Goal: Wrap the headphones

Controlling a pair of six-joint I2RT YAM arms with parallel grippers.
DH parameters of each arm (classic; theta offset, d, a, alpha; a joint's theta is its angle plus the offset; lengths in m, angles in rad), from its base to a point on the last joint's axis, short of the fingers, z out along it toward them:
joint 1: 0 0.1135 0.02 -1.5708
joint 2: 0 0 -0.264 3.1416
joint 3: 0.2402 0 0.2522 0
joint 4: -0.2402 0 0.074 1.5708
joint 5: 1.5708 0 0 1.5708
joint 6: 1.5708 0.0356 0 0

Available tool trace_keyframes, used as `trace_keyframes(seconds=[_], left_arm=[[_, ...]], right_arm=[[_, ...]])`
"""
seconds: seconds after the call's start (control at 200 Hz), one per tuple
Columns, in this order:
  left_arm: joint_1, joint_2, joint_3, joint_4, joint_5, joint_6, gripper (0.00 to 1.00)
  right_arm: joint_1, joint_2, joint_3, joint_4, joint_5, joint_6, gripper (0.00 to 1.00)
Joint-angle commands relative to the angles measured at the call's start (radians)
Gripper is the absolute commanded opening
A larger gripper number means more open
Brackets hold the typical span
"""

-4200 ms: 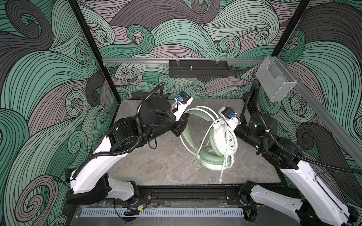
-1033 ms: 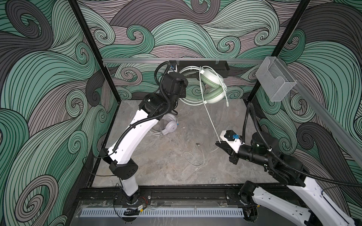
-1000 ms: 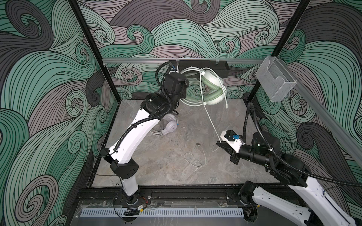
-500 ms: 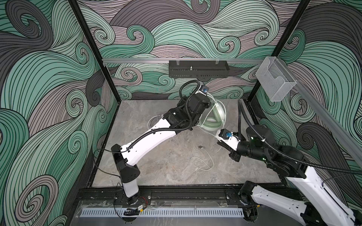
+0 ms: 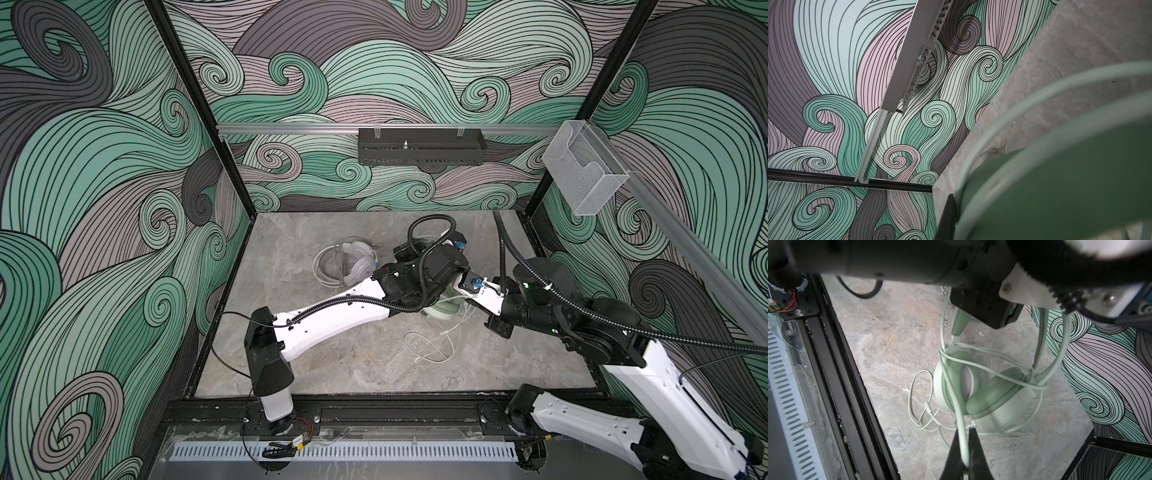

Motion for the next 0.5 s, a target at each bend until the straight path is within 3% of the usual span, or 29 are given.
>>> trace_keyframes(seconds=[0.0, 0.24, 0.335, 0.495], left_arm=[[0.0, -0.075, -0.002, 0.083, -0.109, 0.08, 0.0], [-0.003, -0.1, -0.006, 0.083, -0.051, 0.108, 0.0], [0.003, -0.117, 0.006, -0.028, 0.092, 0.046, 0.0], [0.006, -0.133, 0.027, -0.19, 0.256, -0.066, 0.0]], right_arm=[[0.004, -0.006, 0.05, 0.006, 0.053, -0.015, 0.0], [0.004, 0.0, 0.055, 0.017, 0.177, 0.009, 0.0], [0.004, -0.002, 0.062, 0.049, 0.239, 0.019, 0.0], [0.004, 0.012, 0.091, 0.068, 0.243, 0.025, 0.0]])
